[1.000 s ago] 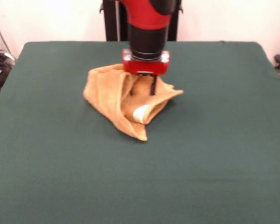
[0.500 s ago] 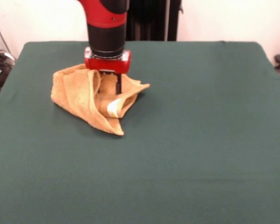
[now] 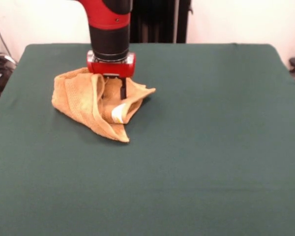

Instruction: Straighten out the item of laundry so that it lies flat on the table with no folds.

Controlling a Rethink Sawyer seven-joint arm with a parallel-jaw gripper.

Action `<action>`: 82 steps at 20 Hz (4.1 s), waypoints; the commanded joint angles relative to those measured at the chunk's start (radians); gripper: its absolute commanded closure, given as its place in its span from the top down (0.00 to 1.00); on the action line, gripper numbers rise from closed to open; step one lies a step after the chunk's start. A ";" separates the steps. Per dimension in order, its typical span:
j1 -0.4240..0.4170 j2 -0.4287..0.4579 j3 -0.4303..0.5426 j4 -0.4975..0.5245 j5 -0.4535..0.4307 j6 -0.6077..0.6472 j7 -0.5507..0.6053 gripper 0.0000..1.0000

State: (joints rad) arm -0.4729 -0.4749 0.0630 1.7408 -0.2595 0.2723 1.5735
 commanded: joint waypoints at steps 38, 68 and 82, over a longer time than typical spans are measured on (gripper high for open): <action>0.094 -0.086 0.078 0.105 -0.014 -0.056 0.125 1.00; -0.081 0.062 0.201 -0.068 -0.112 -0.041 -0.024 1.00; -0.151 0.096 0.246 -0.150 -0.183 0.027 -0.055 1.00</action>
State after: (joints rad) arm -0.6152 -0.4736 0.1969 1.7022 -0.3854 0.2823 1.5737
